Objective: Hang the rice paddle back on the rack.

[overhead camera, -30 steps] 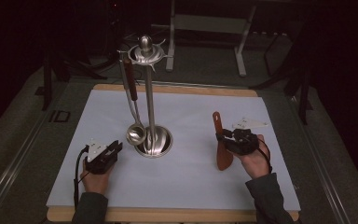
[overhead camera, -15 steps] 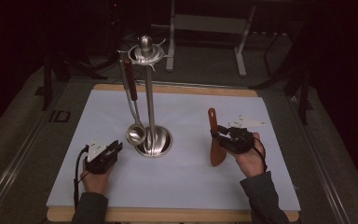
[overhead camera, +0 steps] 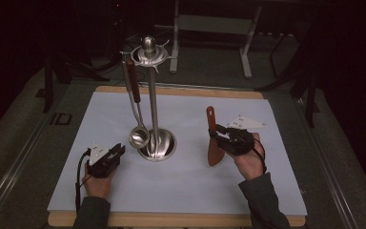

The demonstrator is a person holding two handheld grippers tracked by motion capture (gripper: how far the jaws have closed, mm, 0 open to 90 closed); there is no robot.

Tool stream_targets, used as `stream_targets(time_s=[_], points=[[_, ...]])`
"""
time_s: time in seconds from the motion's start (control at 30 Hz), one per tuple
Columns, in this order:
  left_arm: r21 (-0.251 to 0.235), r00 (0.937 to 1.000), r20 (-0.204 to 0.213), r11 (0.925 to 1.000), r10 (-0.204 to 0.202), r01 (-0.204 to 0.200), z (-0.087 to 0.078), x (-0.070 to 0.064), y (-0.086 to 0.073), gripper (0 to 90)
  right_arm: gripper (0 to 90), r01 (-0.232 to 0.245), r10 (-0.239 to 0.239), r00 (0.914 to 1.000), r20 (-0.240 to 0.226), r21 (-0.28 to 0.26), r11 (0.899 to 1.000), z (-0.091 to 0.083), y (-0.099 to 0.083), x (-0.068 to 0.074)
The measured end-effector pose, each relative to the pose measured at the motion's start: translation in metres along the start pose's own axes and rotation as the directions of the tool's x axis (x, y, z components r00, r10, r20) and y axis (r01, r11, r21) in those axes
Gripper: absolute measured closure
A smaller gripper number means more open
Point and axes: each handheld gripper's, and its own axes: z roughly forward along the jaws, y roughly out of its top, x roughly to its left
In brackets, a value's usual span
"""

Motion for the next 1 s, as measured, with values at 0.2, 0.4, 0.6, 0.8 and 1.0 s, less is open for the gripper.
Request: stream_targets(time_s=[0.2, 0.4, 0.6, 0.8, 1.0], points=[[0.0, 1.0, 0.001, 1.0, 0.0, 0.0, 0.0, 0.0, 0.0, 75.6, 66.5, 0.001, -0.001, 1.0, -0.009, -0.02, 1.0, 0.001, 0.006, 0.006], [0.002, 1.0, 0.001, 1.0, -0.001, 0.001, 0.0, 0.0, 0.0, 75.6, 66.5, -0.006, 0.005, 0.9999, -0.016, -0.035, 0.999, 0.002, 0.01, 0.009], [0.002, 1.0, 0.0, 1.0, -0.001, 0.001, 0.0, 0.0, 0.0, 75.6, 66.5, -0.008, 0.007, 0.9996, -0.027, -0.055, 0.998, 0.002, 0.015, 0.014], [0.002, 1.0, 0.001, 1.0, -0.001, 0.001, 0.0, 0.0, 0.0, 75.6, 66.5, -0.004, 0.001, 0.9991, -0.043, -0.069, 0.998, 0.003, 0.022, 0.02], [0.001, 1.0, 0.001, 1.0, -0.001, 0.001, 0.0, 0.0, 0.0, 75.6, 66.5, 0.008, -0.014, 0.9977, -0.066, -0.092, 0.996, 0.003, 0.032, 0.028]])
